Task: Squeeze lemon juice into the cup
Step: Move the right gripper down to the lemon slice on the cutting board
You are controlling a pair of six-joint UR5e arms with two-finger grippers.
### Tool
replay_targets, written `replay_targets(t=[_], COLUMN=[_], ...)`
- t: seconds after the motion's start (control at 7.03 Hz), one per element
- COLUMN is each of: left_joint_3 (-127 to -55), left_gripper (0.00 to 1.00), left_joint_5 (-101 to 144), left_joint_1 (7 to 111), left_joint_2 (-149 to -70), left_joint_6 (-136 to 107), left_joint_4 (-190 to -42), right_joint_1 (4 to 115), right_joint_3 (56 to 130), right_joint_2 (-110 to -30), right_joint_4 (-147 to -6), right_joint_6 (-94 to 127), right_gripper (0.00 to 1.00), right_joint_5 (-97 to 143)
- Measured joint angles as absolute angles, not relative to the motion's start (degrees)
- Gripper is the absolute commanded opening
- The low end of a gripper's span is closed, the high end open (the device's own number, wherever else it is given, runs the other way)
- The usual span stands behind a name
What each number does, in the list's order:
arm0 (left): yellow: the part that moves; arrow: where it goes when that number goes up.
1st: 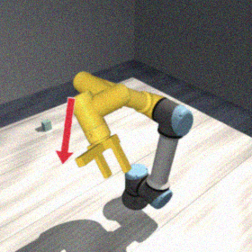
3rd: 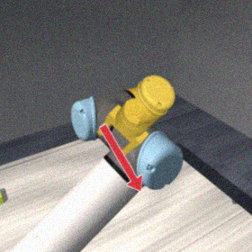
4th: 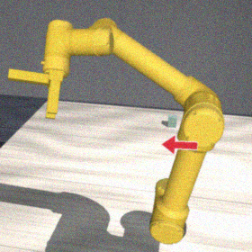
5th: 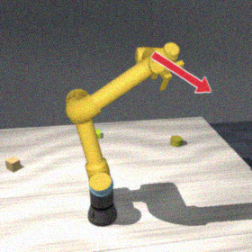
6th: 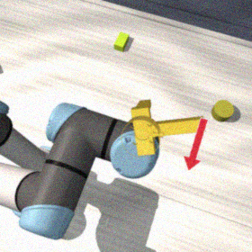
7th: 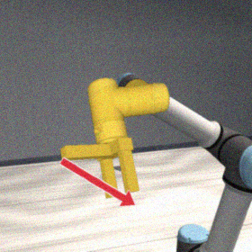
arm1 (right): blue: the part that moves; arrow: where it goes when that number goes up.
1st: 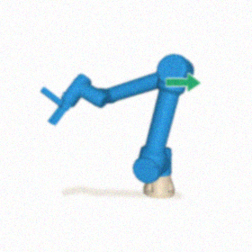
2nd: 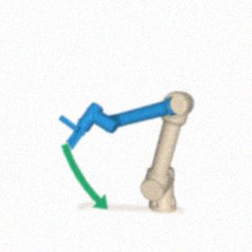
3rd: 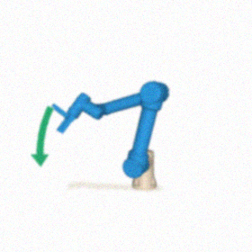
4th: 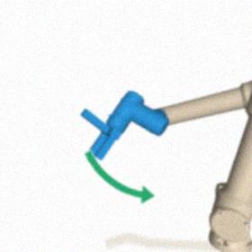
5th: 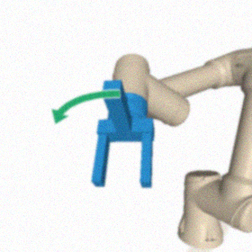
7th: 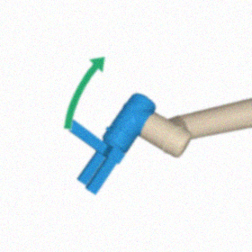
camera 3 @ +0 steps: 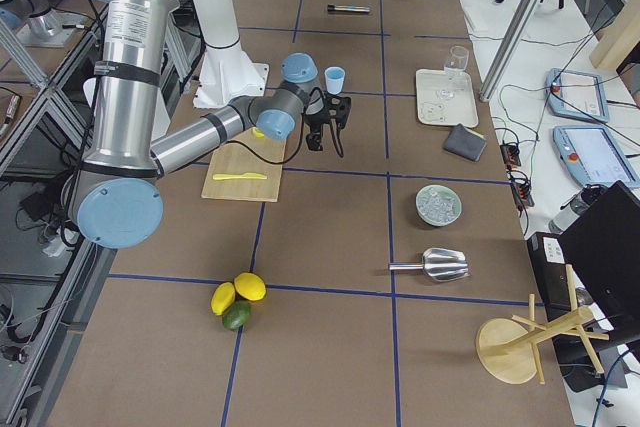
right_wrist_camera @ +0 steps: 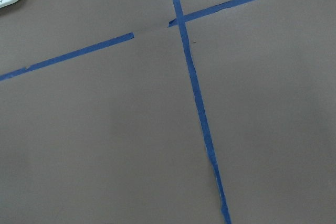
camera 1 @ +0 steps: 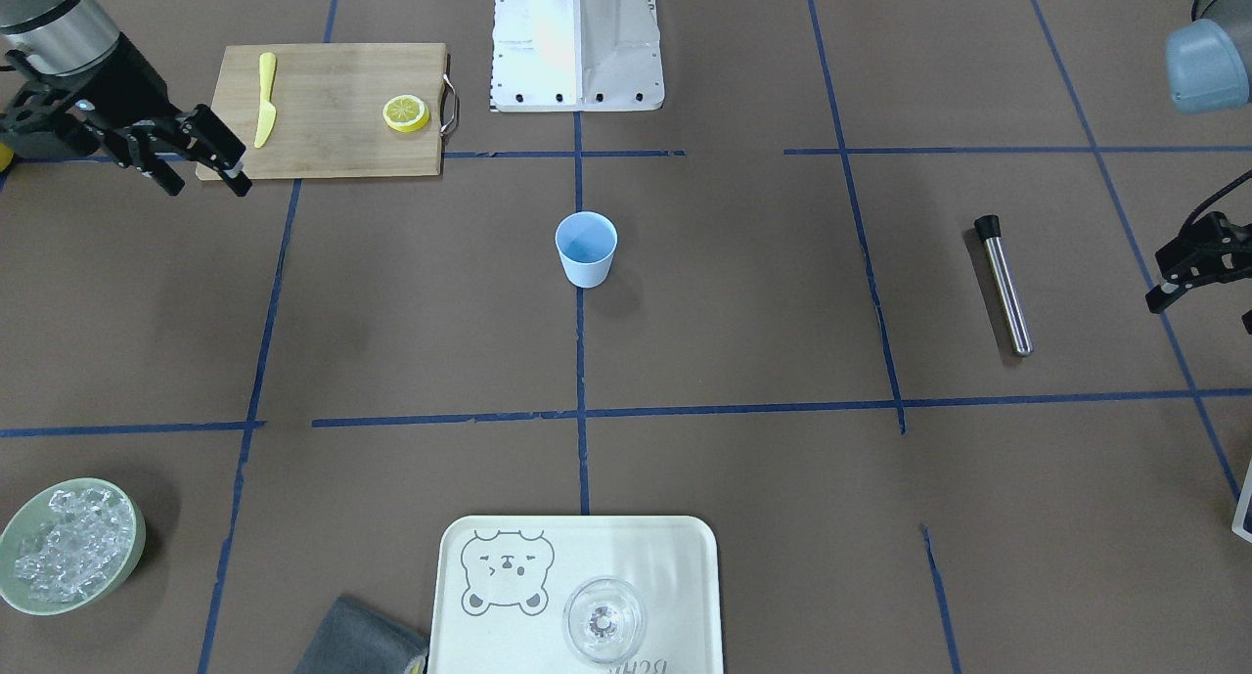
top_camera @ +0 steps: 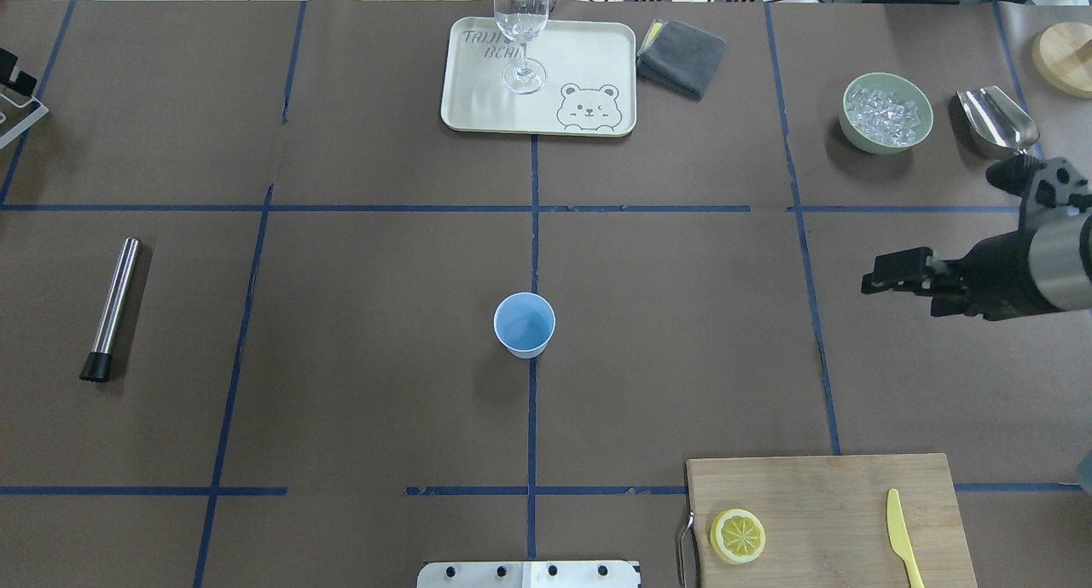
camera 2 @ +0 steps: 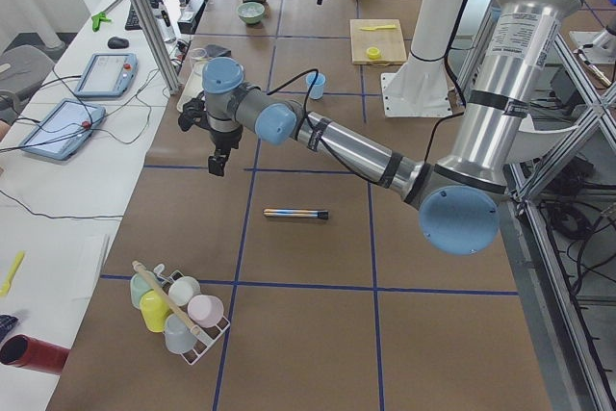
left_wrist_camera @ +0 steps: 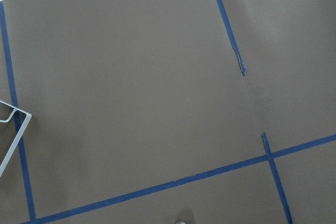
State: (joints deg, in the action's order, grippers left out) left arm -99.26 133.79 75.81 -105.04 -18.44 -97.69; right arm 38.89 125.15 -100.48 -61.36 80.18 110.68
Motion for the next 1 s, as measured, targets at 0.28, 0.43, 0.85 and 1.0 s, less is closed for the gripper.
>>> replay_targets(t=[0.28,0.43,0.85,1.0], left_joint_3=[-99.26,-99.24,-99.02,-98.90], left_gripper=[1.00,1.00,1.00,1.00], left_joint_5=[133.75,133.73,133.77,133.77], left_joint_1=[72.02,70.81,70.00,69.94], left_joint_2=[-105.04,-105.03,-105.03,-105.05], left_joint_6=[-26.20,-28.40,-29.59,-29.61], left_joint_4=[-102.79,-104.30,-105.24,-105.30], right_joint_1=[23.77,17.17,5.98,4.05], right_joint_3=[126.89,127.17,127.21,126.95], right_joint_2=[-101.82,-101.82,-96.08,-93.24], right_joint_4=[-61.59,-61.79,-70.73,-74.40], right_joint_6=[88.08,91.08,95.03,95.90], right_gripper=[1.00,1.00,1.00,1.00], right_joint_5=[97.53,91.65,81.33,79.77])
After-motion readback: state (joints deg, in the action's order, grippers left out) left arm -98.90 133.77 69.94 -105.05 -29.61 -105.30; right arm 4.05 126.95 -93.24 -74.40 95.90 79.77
